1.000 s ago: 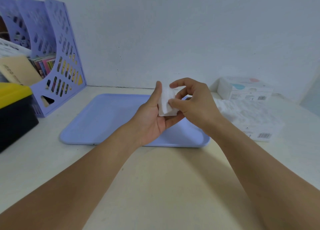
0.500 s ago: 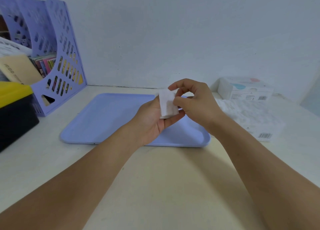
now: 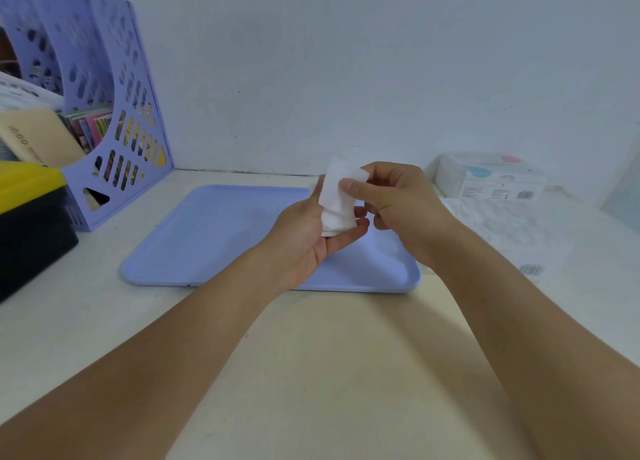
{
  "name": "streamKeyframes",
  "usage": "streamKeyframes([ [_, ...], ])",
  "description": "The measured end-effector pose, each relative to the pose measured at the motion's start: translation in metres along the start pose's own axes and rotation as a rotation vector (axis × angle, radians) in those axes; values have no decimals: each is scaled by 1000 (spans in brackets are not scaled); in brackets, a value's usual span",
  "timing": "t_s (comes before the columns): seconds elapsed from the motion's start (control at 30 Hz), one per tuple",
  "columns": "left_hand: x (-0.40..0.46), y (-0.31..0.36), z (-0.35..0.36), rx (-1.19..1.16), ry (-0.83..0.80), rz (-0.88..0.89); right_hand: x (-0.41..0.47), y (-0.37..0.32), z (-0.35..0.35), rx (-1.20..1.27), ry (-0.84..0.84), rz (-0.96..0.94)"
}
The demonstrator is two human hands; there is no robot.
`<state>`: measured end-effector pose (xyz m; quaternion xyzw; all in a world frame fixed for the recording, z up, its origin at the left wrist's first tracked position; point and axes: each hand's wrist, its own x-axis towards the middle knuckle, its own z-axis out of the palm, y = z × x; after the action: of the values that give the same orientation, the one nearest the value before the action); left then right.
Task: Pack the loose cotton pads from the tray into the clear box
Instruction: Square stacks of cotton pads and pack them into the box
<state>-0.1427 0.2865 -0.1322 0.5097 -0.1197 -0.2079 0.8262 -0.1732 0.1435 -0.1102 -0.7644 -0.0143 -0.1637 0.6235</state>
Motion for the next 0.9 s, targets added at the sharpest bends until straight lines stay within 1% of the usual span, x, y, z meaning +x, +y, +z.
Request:
streamKeyframes([
  [0.07,1,0,1,-48,29,-19,3,1,-4,44,-30,85],
  [0.13,1,1,1,-68,25,-31,2,0,-7,56,-92,135],
  [0.23,3,1,-2,-56,3,-54,2,1,-11,-34,-152,152],
  [0.37,2,3,-3,-7,-48,-86,3,0,-13,-168,-112,109],
  [0.5,0,2,-3,115,-80,-69,2,0,-17,-199,-114,79],
  [0.6,0,0,-5,112,-85,-51,-1,-1,-14,-220,-93,47],
  [0.7,0,-1,-5,124,-83,-2,1,-6,-12,-237,-43,-42],
  [0.77,0,-1,-3,226,-114,40,0,-7,-11,-251,-133,-62],
  [0.83,-1,-2,1,368,-178,72,-6,-8,-6,-302,-310,-11],
  [0.87,-1,-2,3,413,-207,83,-9,-9,-4,-337,-372,5],
  [0.9,-2,-3,6,424,-221,90,-11,-10,-6,-367,-394,-1],
])
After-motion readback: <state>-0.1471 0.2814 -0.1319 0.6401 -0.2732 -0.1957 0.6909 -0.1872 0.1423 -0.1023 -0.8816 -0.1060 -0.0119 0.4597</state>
